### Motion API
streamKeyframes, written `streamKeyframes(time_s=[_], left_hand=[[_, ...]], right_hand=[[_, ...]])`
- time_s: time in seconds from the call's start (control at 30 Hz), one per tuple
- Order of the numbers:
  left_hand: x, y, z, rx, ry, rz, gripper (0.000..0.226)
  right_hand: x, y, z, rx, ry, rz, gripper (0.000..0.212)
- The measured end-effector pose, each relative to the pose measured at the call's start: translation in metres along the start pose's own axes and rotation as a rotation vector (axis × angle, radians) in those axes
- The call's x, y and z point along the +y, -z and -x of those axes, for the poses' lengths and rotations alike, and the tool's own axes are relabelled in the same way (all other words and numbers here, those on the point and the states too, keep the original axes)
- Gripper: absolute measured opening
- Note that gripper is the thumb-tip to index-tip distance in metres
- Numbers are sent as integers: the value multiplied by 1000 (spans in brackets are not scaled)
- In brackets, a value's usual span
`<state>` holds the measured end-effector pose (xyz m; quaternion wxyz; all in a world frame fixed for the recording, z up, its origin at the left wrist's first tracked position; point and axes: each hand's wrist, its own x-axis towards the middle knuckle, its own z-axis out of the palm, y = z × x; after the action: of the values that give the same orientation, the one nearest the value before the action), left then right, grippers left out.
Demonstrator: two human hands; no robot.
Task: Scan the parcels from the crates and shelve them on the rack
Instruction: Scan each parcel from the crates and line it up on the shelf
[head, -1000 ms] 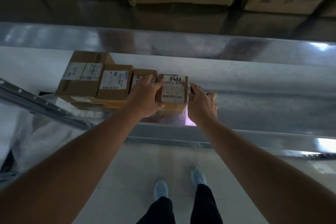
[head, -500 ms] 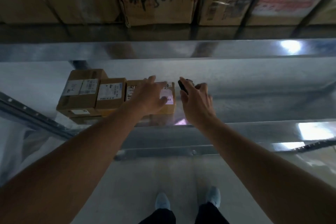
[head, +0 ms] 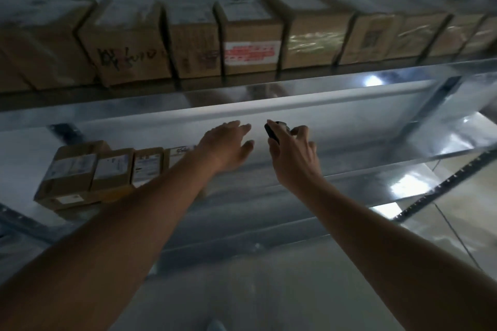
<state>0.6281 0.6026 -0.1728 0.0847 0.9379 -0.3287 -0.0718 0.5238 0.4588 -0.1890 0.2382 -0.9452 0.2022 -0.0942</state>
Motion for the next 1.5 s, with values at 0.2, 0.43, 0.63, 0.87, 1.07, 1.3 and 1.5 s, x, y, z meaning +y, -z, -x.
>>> streamKeyframes(time_s=[0.2,0.43,0.63,0.87,1.07,1.3,1.5], left_hand=[[129,4,-15,26,-137,10,62],[285,20,-43,121,-371,32,58],[408,29,-88,127,-560,45,56],[558,24,-161,117,-783,80,52],[685,9,-216,57,-973,64,54],[829,-25,-254,-25,-1148,33,58],[963,-66,-278,-37,-1244,31,53]], right_hand=[[87,97,32,116,-67,19,44],[191,199,64,294,-172,50,44],[275,277,74,447,-309,91,40],[383,349,65,602,-459,141,42],[476,403,50,738,-635,158,43],[585,454,62,849,-853,173,42],[701,499,81,889,-923,179,44]])
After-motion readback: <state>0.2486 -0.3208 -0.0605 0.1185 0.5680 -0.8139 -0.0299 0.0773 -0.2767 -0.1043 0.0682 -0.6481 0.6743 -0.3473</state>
